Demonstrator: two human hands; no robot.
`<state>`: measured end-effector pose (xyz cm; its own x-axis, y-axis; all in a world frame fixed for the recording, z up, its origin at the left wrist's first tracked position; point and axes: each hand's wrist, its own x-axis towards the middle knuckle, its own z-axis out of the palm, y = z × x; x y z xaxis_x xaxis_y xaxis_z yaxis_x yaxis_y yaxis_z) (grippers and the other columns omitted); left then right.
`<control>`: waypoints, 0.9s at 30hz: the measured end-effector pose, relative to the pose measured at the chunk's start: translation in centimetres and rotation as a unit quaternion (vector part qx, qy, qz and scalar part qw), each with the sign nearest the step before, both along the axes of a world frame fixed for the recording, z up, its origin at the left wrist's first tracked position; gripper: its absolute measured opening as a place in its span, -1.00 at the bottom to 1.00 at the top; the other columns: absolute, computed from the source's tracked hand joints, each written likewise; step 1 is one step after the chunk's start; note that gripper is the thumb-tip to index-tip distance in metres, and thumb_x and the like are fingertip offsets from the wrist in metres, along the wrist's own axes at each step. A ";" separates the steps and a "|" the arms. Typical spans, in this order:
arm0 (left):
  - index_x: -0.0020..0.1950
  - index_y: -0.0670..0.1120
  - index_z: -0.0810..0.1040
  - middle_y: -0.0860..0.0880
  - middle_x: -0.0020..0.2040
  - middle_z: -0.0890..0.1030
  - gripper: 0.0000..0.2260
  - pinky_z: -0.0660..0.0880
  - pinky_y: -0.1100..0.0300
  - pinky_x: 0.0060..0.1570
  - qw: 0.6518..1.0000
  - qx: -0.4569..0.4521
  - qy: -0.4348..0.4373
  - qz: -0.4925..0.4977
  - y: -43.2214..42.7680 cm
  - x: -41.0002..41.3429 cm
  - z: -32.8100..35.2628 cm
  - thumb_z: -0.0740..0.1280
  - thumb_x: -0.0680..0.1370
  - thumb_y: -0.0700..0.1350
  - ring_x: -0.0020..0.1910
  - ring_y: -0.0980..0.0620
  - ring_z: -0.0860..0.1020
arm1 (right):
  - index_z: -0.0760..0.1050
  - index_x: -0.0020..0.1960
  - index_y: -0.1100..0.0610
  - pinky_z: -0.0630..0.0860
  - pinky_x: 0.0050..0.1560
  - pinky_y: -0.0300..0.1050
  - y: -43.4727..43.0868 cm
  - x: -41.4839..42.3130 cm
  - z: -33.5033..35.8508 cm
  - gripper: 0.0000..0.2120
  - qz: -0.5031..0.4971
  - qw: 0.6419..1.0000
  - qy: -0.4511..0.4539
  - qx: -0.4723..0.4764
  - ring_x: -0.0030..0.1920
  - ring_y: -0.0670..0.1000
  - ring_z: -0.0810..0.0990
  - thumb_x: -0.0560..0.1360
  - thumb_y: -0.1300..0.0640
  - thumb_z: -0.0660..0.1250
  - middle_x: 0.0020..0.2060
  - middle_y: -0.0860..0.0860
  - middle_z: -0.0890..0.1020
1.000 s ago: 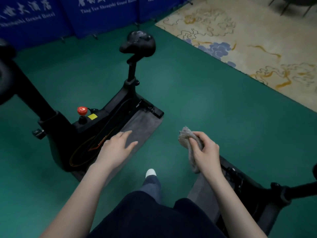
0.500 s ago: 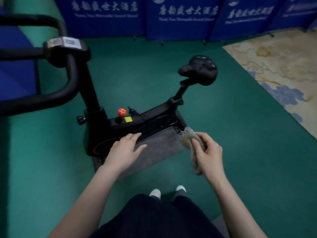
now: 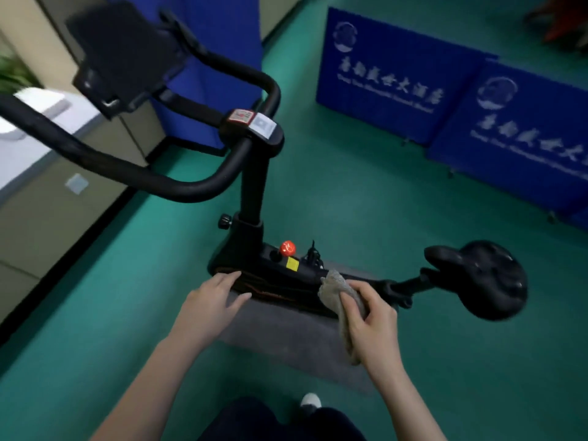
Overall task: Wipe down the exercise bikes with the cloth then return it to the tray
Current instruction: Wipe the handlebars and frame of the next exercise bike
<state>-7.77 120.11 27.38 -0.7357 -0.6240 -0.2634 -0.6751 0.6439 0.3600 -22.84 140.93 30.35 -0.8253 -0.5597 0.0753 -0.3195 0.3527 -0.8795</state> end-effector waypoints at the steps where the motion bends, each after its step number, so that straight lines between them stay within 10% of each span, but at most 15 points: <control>1: 0.48 -0.01 0.27 0.02 0.41 0.38 -0.49 0.37 0.07 0.29 1.000 -0.004 0.009 0.019 0.6 -0.3 0.3 0.15 0.58 0.19 0.35 0.01 0.38 | 0.50 -0.10 -0.21 0.38 -0.18 -0.54 0.0 -1.1 0.1 -0.67 0.017 1.000 -0.003 -0.004 -0.13 -0.33 0.58 0.51 0.26 0.35 -0.20 -0.33 0.64; 27: 0.50 0.04 0.21 0.07 0.38 0.38 -0.49 0.37 0.12 0.27 0.909 -0.047 0.102 0.401 -7.9 5.3 4.1 0.16 0.58 0.18 0.32 0.06 0.40 | 0.58 0.02 -0.01 0.52 -0.08 -0.32 -26.0 -4.2 10.4 -0.84 0.387 0.909 0.013 -0.154 -0.08 -0.20 0.62 0.54 0.21 0.31 -0.13 -0.23 0.65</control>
<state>-2.45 112.20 31.51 -0.0614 -0.9940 -0.0909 -0.8661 0.0078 0.4998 -27.00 114.93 40.70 -0.1878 -0.9212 0.3408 -0.3901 -0.2485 -0.8866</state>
